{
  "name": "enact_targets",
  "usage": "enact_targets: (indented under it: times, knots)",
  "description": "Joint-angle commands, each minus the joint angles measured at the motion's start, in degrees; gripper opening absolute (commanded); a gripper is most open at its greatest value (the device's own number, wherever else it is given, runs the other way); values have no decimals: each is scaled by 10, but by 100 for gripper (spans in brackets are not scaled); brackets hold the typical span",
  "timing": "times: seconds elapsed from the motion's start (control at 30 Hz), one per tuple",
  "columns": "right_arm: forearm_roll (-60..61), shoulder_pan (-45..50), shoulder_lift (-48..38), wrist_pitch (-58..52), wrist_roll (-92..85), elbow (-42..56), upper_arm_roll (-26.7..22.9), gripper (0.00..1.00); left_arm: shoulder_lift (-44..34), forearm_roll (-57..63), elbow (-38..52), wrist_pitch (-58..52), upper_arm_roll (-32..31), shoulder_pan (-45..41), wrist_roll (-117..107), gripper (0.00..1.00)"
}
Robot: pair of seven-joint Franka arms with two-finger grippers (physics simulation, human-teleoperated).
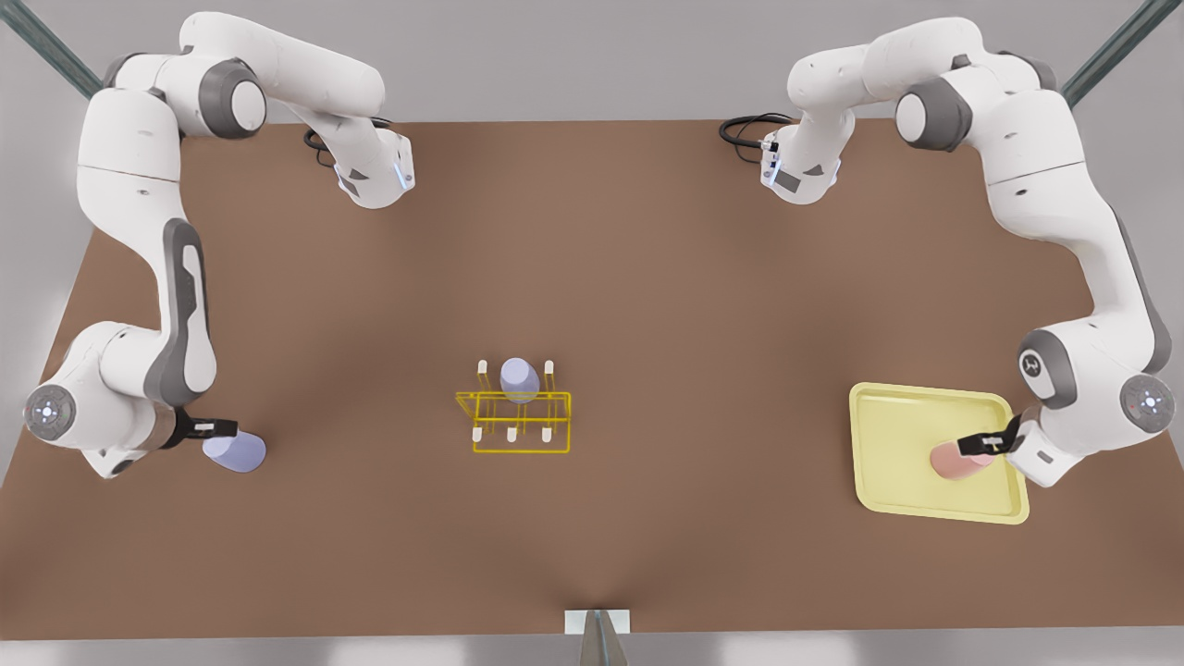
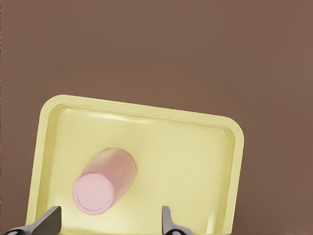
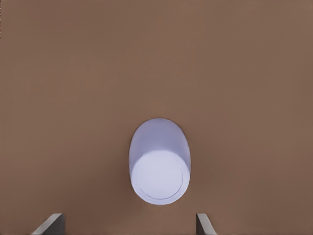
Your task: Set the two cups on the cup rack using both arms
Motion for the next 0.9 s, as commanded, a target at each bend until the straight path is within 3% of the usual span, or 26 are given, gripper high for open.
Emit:
enact_targets:
  times: [0.0,0.87]
  knots:
    - [-2,0,-7,108,-31,-20,0,100,7,0,0,50,0,3,124,100]
    - [-2,-21,75,68,-31,-14,-5,100,83,1,-7,90,0,29,123,100]
